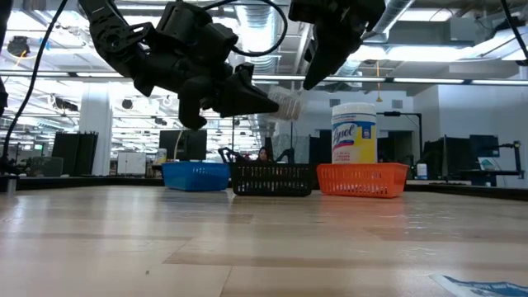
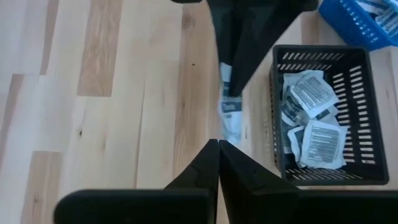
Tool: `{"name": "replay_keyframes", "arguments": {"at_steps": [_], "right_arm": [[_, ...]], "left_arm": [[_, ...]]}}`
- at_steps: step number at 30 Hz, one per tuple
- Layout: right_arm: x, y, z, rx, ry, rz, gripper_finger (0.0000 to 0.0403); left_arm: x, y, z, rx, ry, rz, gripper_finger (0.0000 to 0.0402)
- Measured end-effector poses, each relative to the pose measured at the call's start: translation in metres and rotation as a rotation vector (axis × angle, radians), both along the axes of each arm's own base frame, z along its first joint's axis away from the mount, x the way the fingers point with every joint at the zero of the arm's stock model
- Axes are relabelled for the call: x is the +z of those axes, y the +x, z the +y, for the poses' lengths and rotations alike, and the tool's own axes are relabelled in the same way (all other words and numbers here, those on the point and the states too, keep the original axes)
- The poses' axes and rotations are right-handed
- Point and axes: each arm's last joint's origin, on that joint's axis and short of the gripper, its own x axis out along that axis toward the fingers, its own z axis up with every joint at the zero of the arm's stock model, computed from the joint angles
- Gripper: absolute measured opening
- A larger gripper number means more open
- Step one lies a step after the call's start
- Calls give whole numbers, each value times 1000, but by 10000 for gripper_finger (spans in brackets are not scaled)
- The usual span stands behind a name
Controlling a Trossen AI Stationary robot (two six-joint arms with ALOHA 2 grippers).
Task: Pick & Place First Aid Supplies
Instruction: Put the towelette pack into the black bin
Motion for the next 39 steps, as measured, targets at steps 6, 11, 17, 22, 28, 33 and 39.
{"name": "replay_keyframes", "arguments": {"at_steps": [6,11,17,22,28,33,39], "right_arm": [[0,-5,-1,-11,-13,48,11],[37,-33,-4,-94,-167,72,16],[30,-65,-9,-137,-200,-236,20],[-23,-78,-15,-79,-170,-615,18],[-70,-79,-23,-200,-49,-943,18],[-90,-56,-26,-149,-10,-892,51],[-98,-21,-31,-126,73,-841,114]], "left_arm": [[7,-2,-1,24,-15,-28,8],[23,-8,-5,124,-53,-86,7],[47,-21,-6,145,-229,-154,10],[56,-26,-6,145,-261,-184,8],[46,-20,-12,127,-277,-143,6],[35,-13,-15,118,-268,-104,8],[33,-12,-12,133,-255,-101,8]]}}
